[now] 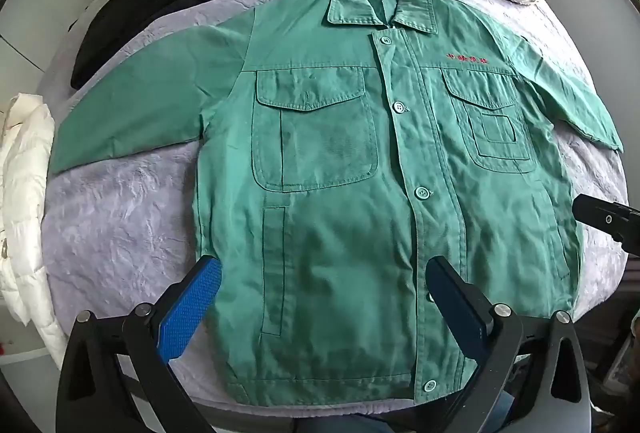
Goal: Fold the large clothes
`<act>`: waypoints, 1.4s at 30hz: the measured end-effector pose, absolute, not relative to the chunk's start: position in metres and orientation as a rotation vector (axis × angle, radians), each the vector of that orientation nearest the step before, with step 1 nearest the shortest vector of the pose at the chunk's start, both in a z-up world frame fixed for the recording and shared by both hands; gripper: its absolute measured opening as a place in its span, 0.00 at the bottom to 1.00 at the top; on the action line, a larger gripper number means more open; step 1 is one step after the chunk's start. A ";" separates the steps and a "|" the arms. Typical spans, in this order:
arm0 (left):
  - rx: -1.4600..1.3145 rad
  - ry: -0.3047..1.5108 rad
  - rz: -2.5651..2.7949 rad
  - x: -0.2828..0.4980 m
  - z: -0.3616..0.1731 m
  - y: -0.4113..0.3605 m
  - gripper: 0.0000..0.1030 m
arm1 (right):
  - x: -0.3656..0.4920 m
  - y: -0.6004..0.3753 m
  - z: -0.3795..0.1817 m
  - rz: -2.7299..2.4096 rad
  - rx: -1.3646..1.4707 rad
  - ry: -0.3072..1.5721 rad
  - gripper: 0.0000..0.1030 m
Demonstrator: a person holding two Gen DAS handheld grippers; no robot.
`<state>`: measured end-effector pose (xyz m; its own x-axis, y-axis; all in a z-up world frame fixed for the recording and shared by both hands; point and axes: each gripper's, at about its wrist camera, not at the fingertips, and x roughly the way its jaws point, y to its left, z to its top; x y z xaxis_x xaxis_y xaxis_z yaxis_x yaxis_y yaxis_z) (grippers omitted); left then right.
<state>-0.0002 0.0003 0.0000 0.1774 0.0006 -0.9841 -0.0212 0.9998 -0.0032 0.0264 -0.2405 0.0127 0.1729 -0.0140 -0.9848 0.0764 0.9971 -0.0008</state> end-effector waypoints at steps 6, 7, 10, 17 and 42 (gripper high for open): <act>-0.015 1.386 0.019 -0.002 0.000 0.003 0.99 | 0.026 -0.238 0.013 -0.064 0.051 1.396 1.00; -0.015 1.386 0.020 -0.003 0.000 0.003 0.99 | 0.026 -0.238 0.013 -0.064 0.052 1.396 1.00; -0.017 1.389 0.021 -0.005 -0.001 0.004 0.99 | 0.026 -0.237 0.013 -0.062 0.050 1.396 1.00; -0.021 1.384 0.021 0.000 0.000 0.003 0.99 | 0.026 -0.236 0.015 -0.059 0.047 1.391 1.00; -0.042 1.362 0.024 -0.001 -0.001 0.007 0.99 | 0.027 -0.234 0.016 -0.051 0.040 1.393 1.00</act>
